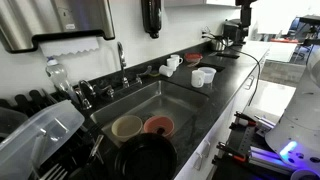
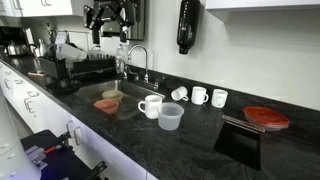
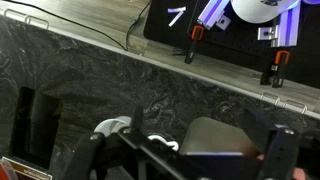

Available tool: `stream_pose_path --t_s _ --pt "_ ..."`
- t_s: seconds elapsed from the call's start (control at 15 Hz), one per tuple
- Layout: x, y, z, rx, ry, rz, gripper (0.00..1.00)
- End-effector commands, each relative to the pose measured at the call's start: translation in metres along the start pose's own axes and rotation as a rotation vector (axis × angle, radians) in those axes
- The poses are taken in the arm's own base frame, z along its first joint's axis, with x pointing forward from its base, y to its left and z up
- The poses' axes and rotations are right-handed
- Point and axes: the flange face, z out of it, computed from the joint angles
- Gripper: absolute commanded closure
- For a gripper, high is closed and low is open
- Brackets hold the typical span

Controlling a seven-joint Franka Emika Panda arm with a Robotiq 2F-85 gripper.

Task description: Take the bowl out of the dish rack and put it in the sink

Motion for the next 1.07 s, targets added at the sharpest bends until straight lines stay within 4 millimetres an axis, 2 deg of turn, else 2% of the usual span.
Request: stream_pose_path --t_s 0.0,0.2,0.4,0.53,0.8,1.0 --pt "0.000 0.000 -0.001 0.000 -0.001 0.000 0.00" --pt "0.000 0.000 -0.001 0.000 -0.001 0.000 0.00" --pt "0.013 -0.011 -0.006 -0.011 0.007 -0.040 0.00" --pt "0.030 -0.031 -0.014 -0.018 0.036 -0.106 0.00" --pt "0.075 -0.092 -0.044 -0.072 0.144 -0.234 0.00" --pt "0.098 -0.128 -0.064 -0.114 0.207 -0.287 0.00"
